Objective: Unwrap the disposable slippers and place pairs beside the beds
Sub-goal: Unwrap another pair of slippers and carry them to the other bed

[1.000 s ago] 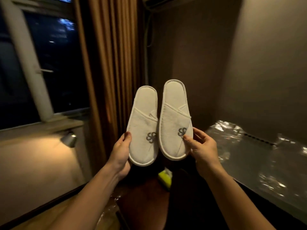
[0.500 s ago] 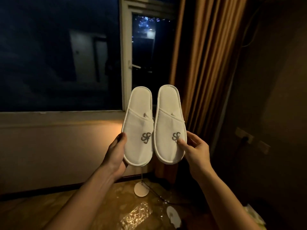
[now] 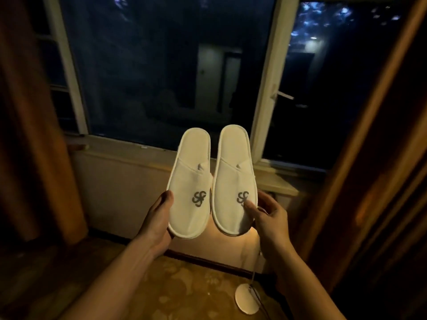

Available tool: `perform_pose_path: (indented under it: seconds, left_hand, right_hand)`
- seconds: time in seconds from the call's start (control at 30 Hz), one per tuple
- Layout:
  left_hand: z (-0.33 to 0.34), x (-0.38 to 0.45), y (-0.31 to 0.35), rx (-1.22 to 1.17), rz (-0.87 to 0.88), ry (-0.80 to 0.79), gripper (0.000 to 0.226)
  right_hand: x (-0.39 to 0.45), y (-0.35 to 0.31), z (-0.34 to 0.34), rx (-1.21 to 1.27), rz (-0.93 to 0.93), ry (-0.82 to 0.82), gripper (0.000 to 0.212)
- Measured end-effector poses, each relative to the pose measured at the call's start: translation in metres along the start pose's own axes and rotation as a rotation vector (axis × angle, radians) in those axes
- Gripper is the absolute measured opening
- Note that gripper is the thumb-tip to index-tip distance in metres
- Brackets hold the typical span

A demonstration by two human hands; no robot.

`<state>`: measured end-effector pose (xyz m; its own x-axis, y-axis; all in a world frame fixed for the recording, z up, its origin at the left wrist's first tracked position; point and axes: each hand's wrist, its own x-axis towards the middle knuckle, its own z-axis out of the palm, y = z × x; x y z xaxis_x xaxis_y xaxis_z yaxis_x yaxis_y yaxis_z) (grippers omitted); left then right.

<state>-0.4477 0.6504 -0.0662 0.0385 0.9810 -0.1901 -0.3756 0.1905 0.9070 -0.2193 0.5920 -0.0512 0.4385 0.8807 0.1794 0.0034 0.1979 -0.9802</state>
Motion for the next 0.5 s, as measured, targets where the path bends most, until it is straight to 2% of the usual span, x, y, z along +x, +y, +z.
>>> perform_pose_path:
  seconds: [0.13, 0.3, 0.4, 0.5]
  left_hand:
    - [-0.010, 0.047, 0.016, -0.022, 0.036, 0.127, 0.023]
    - [-0.039, 0.101, 0.040, -0.054, 0.126, 0.236, 0.053]
    - [-0.062, 0.139, 0.050, -0.080, 0.192, 0.322, 0.058]
    - [-0.094, 0.186, 0.063, -0.105, 0.223, 0.418, 0.063]
  right_hand:
    - [0.069, 0.016, 0.040, 0.055, 0.062, -0.150, 0.041]
    - [0.134, 0.039, 0.117, 0.100, 0.127, -0.319, 0.039]
    - [0.169, 0.056, 0.168, 0.096, 0.136, -0.395, 0.037]
    - [0.205, 0.079, 0.226, 0.089, 0.128, -0.464, 0.043]
